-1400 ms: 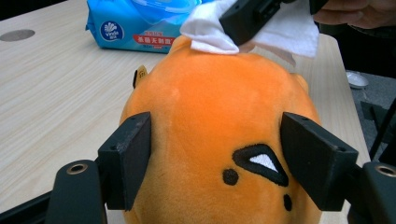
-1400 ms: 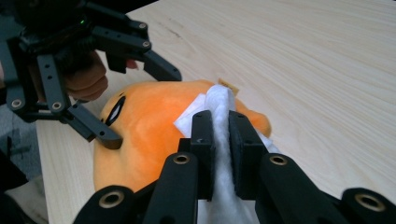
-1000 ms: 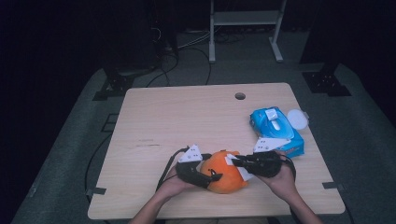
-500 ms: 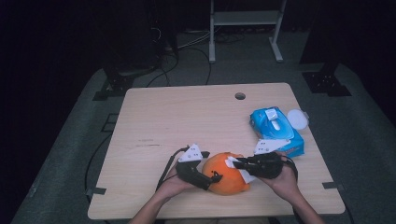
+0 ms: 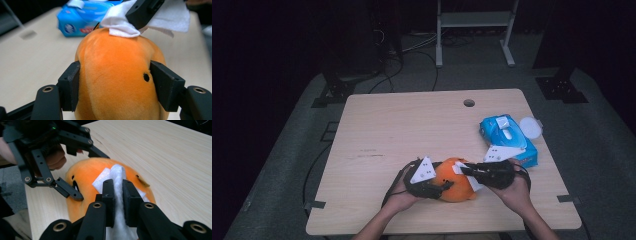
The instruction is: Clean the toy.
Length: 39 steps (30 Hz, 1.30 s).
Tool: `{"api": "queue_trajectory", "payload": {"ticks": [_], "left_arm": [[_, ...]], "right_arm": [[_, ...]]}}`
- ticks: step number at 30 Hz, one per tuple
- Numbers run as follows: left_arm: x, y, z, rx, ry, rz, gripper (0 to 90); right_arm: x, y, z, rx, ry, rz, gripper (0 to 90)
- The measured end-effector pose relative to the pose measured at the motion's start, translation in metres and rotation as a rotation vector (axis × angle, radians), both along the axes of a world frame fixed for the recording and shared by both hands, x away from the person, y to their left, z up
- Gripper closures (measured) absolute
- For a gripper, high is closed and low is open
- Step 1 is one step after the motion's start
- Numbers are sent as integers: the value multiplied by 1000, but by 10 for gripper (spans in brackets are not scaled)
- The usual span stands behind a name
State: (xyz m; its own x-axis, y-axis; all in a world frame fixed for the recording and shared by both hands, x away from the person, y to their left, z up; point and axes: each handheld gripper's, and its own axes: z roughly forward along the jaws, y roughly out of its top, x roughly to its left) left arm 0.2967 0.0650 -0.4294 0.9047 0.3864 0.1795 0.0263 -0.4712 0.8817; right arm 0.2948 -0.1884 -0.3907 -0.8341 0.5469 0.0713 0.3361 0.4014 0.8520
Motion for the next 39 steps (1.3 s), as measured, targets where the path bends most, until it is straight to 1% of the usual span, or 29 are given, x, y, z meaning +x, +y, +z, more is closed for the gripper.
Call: {"api": "queue_trajectory", "payload": {"ticks": [1,2,3,4,5,6,8,9,10,11,12,13,14,16,18,20,21,24,26,28,29,30,31,32,33,34,36,37,39], "left_arm": [[1,1,-1,5,4,-10,316],[1,2,-2,0,22,-16,299],[3,4,-3,-10,54,-16,253],[3,4,-3,-10,54,-16,191],[10,8,-5,-54,171,-18,119],[14,11,-5,-83,215,-6,96],[20,16,-8,-119,306,17,56],[22,17,-9,-126,330,16,63],[22,17,-9,-126,330,16,104],[19,15,-13,-95,294,10,154],[16,12,-12,-77,258,2,176],[12,9,-11,-70,232,-6,201],[9,6,-9,-47,194,-16,210],[5,3,-7,-22,146,-29,222],[3,4,-7,-19,129,-36,232],[3,5,-8,-22,122,-47,234],[3,5,-8,-25,122,-48,234],[2,4,-8,-29,117,-48,233],[-1,-2,-6,-8,77,-58,233],[-2,-3,-5,-5,68,-64,233],[-5,-4,-5,4,50,-74,232],[-7,-4,-4,14,36,-82,230],[-7,-4,-4,14,40,-81,224],[-5,-2,-4,3,65,-80,211],[-2,0,-4,-13,110,-70,178],[1,2,-5,-28,139,-65,135],[7,5,-6,-68,207,-52,118],[9,6,-7,-82,226,-51,122],[8,6,-7,-79,225,-49,177]], "right_arm": [[1,0,-1,-4,4,0,807],[2,-1,-3,-3,14,4,807],[3,-1,-6,-6,22,10,807],[3,-1,-9,-13,32,12,807],[3,0,-12,-23,41,19,808],[2,0,-15,-34,44,24,808],[0,2,-16,-47,41,28,808],[-1,3,-15,-51,39,32,808],[-1,3,-15,-51,39,32,808],[-3,6,-13,-48,29,38,808],[-4,8,-12,-38,33,44,809],[-5,11,-10,-27,33,55,809],[-7,16,-9,-24,19,68,809],[-10,22,-5,-33,-6,77,809],[-11,25,-1,-41,-44,68,809],[-9,20,0,-43,-52,48,809],[-7,15,0,-47,-59,21,809],[-1,1,-3,-23,-29,-18,809],[-4,3,-2,-16,-30,-12,810],[-7,6,-1,-16,-35,1,809],[-12,15,4,-25,-59,33,809],[-13,18,5,-31,-69,42,809],[-12,19,6,-38,-69,48,810],[-12,20,6,-45,-69,50,809],[-10,19,4,-49,-60,50,810],[-9,17,0,-56,-48,45,810],[-7,15,-4,-71,-46,40,810],[-7,14,-5,-67,-37,37,810],[-8,14,-3,-63,-39,37,810]]}}
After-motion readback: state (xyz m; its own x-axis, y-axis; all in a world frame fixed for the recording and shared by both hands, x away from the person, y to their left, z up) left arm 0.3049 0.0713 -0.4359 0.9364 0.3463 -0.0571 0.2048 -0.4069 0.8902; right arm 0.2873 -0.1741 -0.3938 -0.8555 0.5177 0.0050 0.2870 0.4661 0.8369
